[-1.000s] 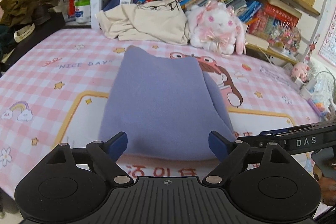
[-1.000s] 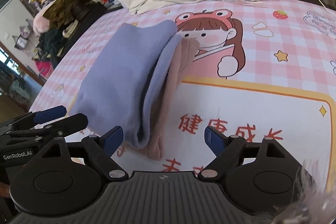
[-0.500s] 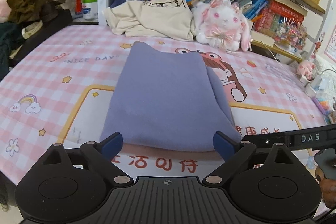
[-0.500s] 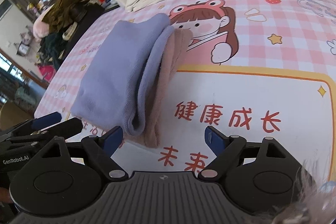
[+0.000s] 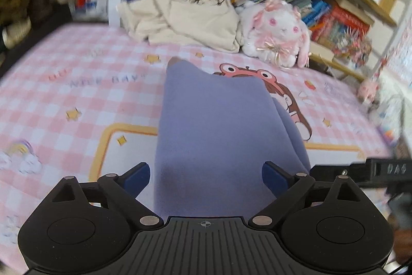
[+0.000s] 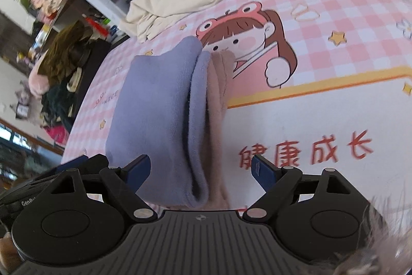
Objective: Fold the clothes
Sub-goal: 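Grasp the folded sweater edge with both tools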
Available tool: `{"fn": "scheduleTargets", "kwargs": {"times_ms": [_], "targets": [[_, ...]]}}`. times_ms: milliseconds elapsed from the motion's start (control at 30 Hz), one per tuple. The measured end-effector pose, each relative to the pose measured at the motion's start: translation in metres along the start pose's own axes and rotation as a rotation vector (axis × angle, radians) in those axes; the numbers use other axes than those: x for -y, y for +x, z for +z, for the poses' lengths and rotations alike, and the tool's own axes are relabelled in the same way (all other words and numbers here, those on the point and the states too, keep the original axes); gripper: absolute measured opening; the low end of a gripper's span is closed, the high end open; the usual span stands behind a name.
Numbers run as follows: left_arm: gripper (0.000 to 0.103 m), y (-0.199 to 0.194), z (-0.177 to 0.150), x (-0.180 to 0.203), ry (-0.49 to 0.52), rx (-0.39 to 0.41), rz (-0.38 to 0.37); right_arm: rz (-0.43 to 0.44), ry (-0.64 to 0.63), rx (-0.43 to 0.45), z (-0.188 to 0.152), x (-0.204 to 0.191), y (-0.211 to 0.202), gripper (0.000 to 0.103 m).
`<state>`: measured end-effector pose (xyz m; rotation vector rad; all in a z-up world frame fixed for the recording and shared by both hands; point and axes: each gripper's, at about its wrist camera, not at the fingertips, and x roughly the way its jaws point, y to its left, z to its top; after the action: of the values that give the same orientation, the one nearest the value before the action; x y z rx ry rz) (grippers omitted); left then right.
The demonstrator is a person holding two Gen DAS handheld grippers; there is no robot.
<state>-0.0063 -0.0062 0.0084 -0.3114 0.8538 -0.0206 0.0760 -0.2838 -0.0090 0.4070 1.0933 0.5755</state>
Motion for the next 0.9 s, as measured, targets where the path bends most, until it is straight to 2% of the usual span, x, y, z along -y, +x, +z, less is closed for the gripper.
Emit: {"fn": "scheduleTargets", "kwargs": {"times_ms": [167, 367, 467, 500, 533, 567, 600, 667, 733, 833, 900], "targets": [[0.095, 0.024, 0.008, -0.041, -0.167, -0.088, -0.124, 0.011, 0.091, -0.028, 0.002, 0.000, 0.018, 0.085], [0.094, 0.031, 0.010, -0.039, -0.121, -0.098, -0.137, 0.023, 0.162, -0.044, 0.001, 0.001, 0.032, 0.080], [0.093, 0.035, 0.011, -0.038, -0.097, -0.103, -0.142, 0.019, 0.154, -0.045, 0.002, -0.003, 0.035, 0.073], [0.089, 0.036, 0.011, -0.038, -0.089, -0.104, -0.144, 0.013, 0.145, -0.044, 0.002, -0.004, 0.036, 0.072], [0.089, 0.037, 0.011, -0.038, -0.081, -0.106, -0.146, 0.002, 0.134, -0.044, 0.002, -0.006, 0.037, 0.062], [0.085, 0.039, 0.012, -0.037, -0.073, -0.108, -0.148, -0.012, 0.115, -0.045, 0.002, -0.008, 0.037, 0.056], [0.075, 0.040, 0.012, -0.037, -0.065, -0.109, -0.150, -0.022, 0.090, -0.045, 0.002, -0.011, 0.038, 0.048], [0.064, 0.042, 0.013, -0.036, -0.049, -0.112, -0.154, -0.018, 0.026, -0.009, 0.000, -0.020, 0.032, 0.035], [0.057, 0.045, 0.013, -0.036, -0.033, -0.115, -0.158, -0.016, -0.078, 0.038, -0.002, -0.035, 0.024, 0.031], [0.056, 0.049, 0.014, -0.036, -0.022, -0.128, -0.163, -0.043, -0.226, 0.068, -0.006, -0.056, 0.018, 0.029], [0.059, 0.051, 0.015, -0.039, -0.032, -0.146, -0.167, -0.063, -0.192, 0.039, -0.005, -0.051, 0.022, 0.029]]}}
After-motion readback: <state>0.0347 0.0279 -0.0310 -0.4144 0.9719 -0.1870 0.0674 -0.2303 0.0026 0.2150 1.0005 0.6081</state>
